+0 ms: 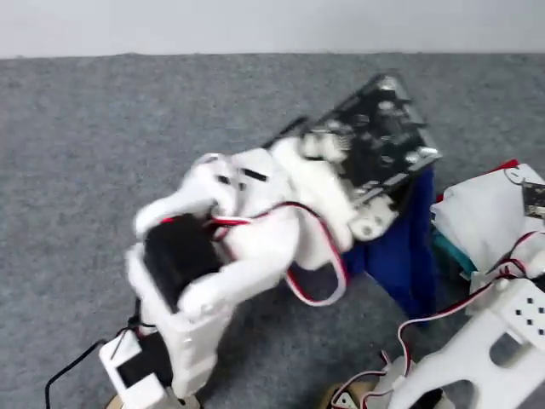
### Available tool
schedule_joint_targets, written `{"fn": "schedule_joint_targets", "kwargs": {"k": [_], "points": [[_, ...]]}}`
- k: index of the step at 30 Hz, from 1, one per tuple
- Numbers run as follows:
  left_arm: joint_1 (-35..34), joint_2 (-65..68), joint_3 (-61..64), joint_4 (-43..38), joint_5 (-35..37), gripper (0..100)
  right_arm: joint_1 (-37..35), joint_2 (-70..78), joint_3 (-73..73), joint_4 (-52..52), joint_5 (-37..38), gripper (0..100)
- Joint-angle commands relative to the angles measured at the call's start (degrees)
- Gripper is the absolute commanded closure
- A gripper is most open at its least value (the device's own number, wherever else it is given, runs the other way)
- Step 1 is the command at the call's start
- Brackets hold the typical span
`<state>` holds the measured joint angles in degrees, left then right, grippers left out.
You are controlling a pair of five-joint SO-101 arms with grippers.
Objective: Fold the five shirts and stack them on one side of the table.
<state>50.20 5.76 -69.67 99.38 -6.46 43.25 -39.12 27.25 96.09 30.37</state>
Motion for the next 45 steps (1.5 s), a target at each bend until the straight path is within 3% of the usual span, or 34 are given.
{"fn": "schedule_joint_targets", "kwargs": {"k": [1, 14, 22, 28, 31, 37, 45], "points": [[-3.5, -2.4, -1.5, 1.3, -1.0, 99, -0.1, -1.9, -0.3, -0.2, 0.1, 81.5], [-13.0, -2.5, -1.5, 1.2, -1.0, 99, -0.1, -1.9, -0.3, -0.2, 0.1, 81.5], [-13.2, -2.3, 1.9, 0.7, -1.0, 99, -0.1, -1.9, -0.3, -0.2, 0.1, 81.5], [-13.1, 1.0, 11.3, -6.4, -0.9, 98, -0.1, -1.9, -0.3, -0.1, 0.1, 81.5], [-13.0, 2.6, 11.5, -5.6, 1.1, 93, -0.1, -1.9, -0.2, -0.1, 0.1, 81.5], [-10.3, 1.7, 11.5, 1.0, 9.7, 72, -0.2, -1.9, 3.1, -0.7, 0.5, 81.5], [-15.3, -0.3, 11.9, 1.1, 10.3, 72, -0.4, -1.9, 3.5, -0.7, 0.5, 81.5]]}}
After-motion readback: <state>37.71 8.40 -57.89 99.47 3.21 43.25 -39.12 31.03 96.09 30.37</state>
